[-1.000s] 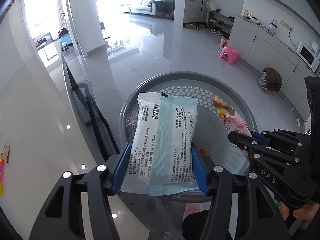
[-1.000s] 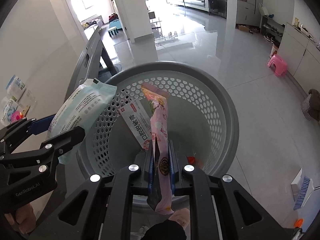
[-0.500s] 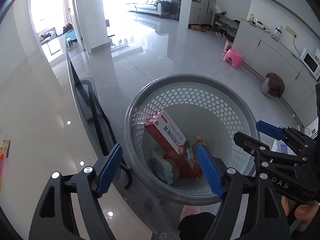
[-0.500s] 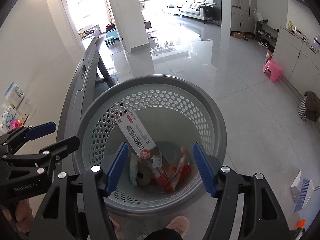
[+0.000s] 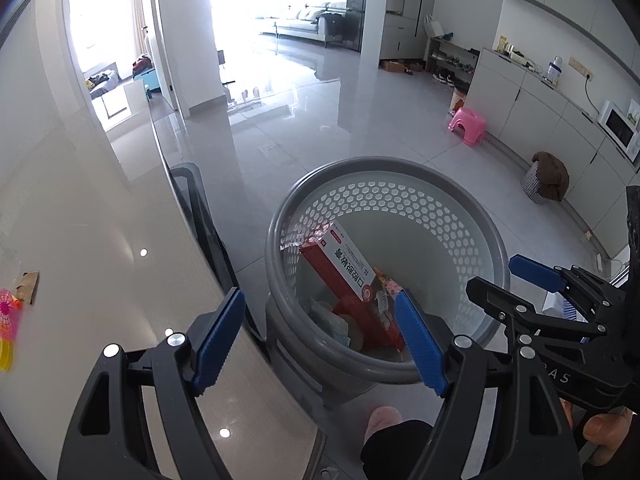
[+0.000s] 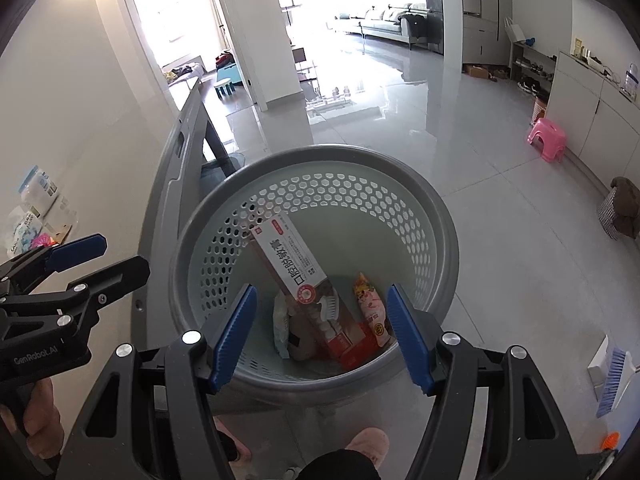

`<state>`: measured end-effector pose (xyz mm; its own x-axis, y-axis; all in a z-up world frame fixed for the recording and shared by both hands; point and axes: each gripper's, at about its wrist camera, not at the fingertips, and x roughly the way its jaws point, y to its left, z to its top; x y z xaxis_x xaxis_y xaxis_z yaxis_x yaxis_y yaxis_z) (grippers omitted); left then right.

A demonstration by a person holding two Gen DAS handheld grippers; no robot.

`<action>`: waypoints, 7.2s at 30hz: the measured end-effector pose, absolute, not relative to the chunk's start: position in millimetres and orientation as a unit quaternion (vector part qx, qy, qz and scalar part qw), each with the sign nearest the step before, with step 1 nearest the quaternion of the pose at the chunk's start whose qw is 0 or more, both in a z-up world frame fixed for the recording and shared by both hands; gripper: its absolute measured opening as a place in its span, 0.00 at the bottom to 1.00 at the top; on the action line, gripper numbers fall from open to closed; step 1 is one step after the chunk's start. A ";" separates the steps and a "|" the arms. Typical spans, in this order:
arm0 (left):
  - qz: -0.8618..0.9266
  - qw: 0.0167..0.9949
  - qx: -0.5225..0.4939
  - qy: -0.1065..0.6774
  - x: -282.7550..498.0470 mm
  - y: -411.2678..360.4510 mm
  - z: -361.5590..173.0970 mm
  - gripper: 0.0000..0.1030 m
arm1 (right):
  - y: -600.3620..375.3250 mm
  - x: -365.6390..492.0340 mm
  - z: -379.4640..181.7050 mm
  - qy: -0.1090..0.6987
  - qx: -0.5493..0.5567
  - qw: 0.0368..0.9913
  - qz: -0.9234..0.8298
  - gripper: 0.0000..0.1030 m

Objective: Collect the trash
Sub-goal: 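Move both open tools back over the table toward the brown cloth, then grasp the brown cloth with the right tool while the left grasps the yellow lid, then carry cloth and yellow lid over the wastebasket and open both tools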

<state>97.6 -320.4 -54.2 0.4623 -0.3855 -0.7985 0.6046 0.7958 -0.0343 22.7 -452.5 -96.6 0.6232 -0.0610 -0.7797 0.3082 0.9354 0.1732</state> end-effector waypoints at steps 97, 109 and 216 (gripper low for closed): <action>0.037 0.902 -0.069 0.425 209.0 99.0 -76.3 0.92 | -84.3 274.8 -80.3 0.406 -0.021 0.882 0.238 0.16; 0.062 0.892 -0.047 0.445 227.2 86.7 -89.1 0.92 | -96.9 258.6 -67.6 0.383 0.017 0.886 0.261 0.16; -0.281 0.848 0.123 0.432 153.3 -342.0 -75.7 0.83 | -470.2 33.6 -98.1 0.377 0.176 0.903 -0.106 0.51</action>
<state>153.3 -342.0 -75.7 0.4686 -0.3703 -0.8021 0.5822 0.8123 -0.0348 33.6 -470.2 -98.1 0.6931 -0.0582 -0.7185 0.3237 0.9157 0.2381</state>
